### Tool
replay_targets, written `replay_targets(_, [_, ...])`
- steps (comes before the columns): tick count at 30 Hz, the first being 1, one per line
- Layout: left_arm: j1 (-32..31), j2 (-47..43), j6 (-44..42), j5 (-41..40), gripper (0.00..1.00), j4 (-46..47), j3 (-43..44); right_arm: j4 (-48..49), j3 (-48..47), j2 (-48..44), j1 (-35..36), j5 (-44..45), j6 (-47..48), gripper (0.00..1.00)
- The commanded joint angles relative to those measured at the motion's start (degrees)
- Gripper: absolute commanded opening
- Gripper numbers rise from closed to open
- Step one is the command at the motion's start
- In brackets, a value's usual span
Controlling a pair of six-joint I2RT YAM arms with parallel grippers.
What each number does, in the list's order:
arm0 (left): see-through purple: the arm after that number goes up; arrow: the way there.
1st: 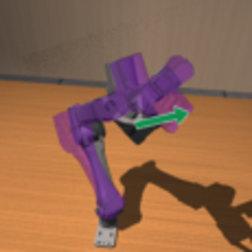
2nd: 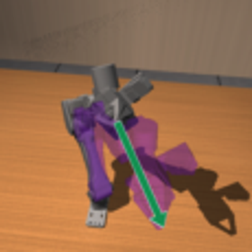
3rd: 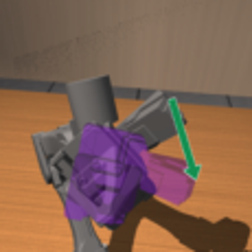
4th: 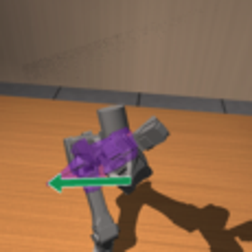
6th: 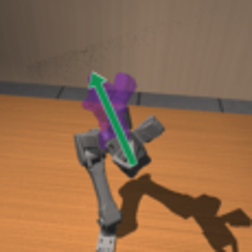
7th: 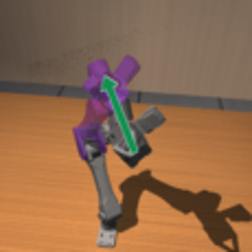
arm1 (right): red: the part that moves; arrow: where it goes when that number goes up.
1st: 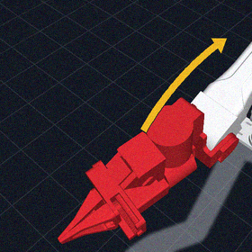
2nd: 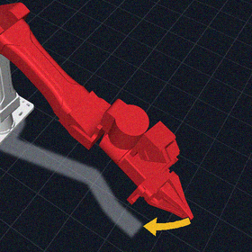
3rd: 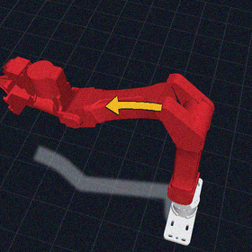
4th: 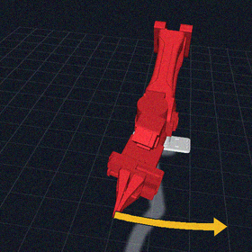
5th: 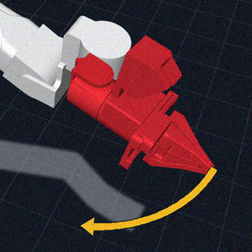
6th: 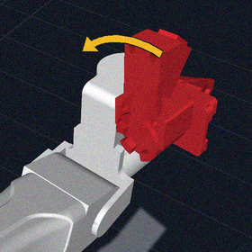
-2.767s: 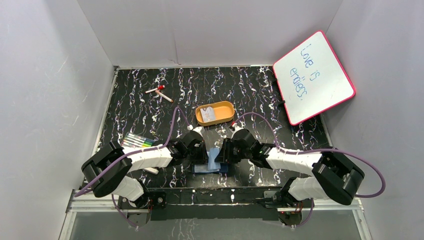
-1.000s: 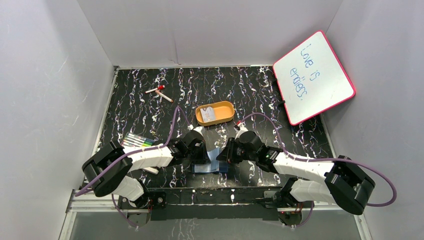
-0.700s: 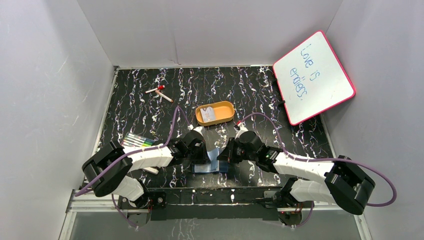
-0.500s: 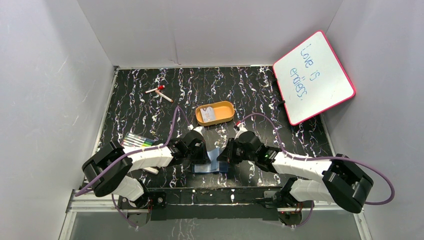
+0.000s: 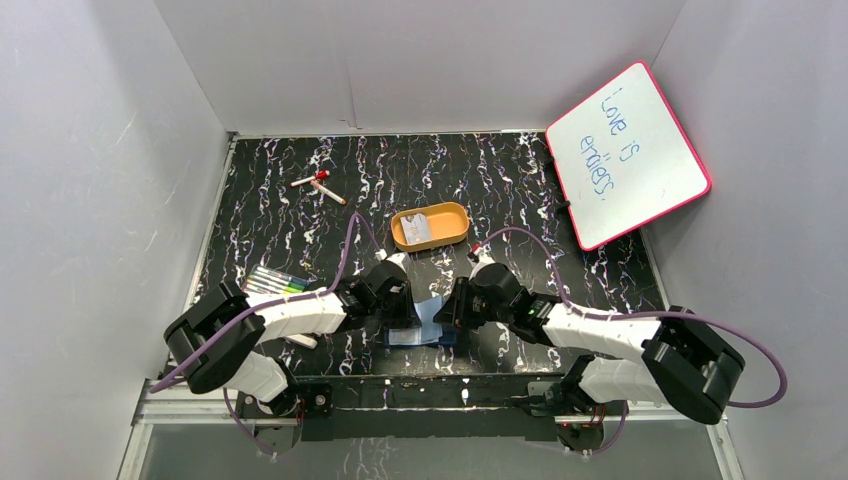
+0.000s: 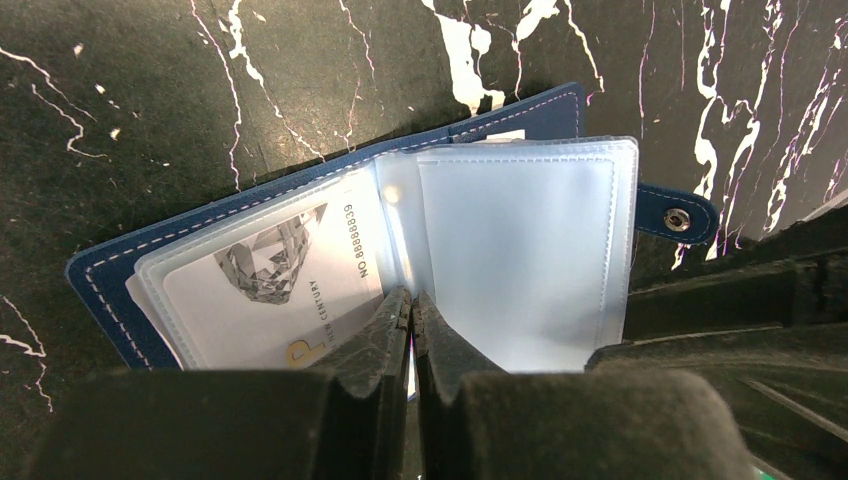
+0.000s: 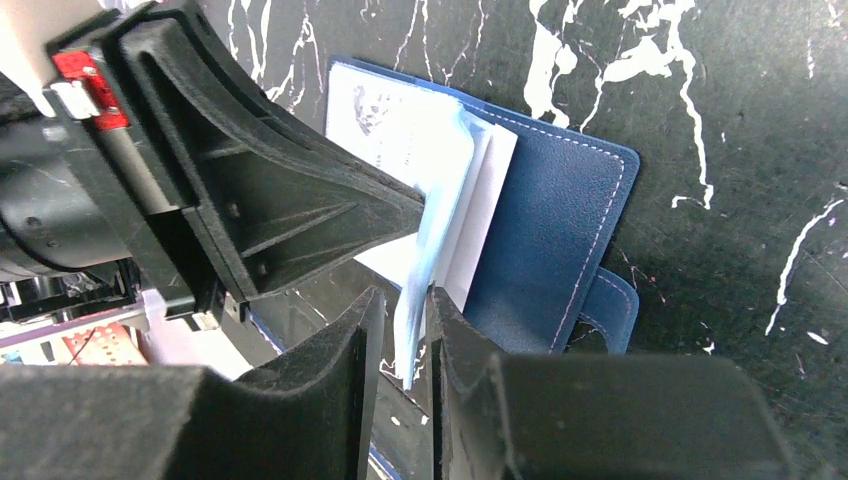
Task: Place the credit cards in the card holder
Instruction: Turn over the card slot in the card holder.
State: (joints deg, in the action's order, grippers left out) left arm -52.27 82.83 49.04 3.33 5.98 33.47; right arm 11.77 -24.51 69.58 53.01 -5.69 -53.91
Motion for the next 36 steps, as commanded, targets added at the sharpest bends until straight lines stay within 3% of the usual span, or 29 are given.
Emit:
replay_targets(1, [-0.1, -0.7, -0.7, -1.3, 0.03, -1.5, -0.1, -0.6, 0.0, -3.8, 0.2, 2.9, -0.6, 0.29])
replay_targets(21, [-0.2, -0.8, -0.6, -1.1, 0.03, -1.3, -0.1, -1.3, 0.3, -2.9, 0.2, 2.5, -0.3, 0.09])
replay_targets(30, [-0.2, -0.6, -0.7, -1.2, 0.03, -1.2, 0.0, 0.0, -0.9, -0.7, 0.2, 0.6, 0.4, 0.15])
replay_targets(36, [-0.2, -0.6, -0.7, -1.2, 0.02, -1.2, 0.0, 1.0, -0.9, -0.5, 0.2, 0.0, 0.4, 0.24])
